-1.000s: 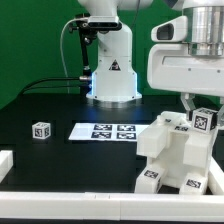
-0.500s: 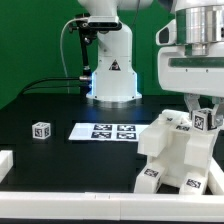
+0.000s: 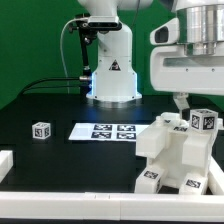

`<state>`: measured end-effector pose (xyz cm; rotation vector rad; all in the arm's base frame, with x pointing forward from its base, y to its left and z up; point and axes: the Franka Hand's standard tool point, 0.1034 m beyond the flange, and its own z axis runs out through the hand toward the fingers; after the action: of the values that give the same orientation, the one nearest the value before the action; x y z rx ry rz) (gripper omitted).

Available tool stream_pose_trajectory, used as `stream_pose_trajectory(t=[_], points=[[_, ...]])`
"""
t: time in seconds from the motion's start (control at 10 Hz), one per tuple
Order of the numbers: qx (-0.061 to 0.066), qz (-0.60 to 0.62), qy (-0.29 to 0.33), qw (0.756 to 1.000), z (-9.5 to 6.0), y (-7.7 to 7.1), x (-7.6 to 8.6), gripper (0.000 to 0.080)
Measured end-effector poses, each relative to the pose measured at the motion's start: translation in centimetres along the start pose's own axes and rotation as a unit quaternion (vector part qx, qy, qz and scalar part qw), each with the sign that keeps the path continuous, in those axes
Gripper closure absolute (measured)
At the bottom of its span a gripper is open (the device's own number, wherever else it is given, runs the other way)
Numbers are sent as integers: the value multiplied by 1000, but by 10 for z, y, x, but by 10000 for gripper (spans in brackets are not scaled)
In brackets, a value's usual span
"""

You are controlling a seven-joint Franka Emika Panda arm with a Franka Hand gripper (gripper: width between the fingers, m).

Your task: Assemble chair

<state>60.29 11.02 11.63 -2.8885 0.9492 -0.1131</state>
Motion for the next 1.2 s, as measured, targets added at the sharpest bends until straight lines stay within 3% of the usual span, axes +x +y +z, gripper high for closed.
stream_pose_trajectory(t=[0.1,0.4,0.5,0.6,0.9,1.1,1.2], points=[[-22,-96,-10,995,3,1,-7,152],[-21,-180,-10,983,3,2,-5,151],[-36,-298,-7,954,1,1,-7,151],[-37,-375,-13,926,0,-2,-12,151],[-37,-370,-15,928,2,-2,-14,178],[-38,-319,-14,947,3,-1,-14,533],[-39,-282,-12,958,4,0,-13,533]])
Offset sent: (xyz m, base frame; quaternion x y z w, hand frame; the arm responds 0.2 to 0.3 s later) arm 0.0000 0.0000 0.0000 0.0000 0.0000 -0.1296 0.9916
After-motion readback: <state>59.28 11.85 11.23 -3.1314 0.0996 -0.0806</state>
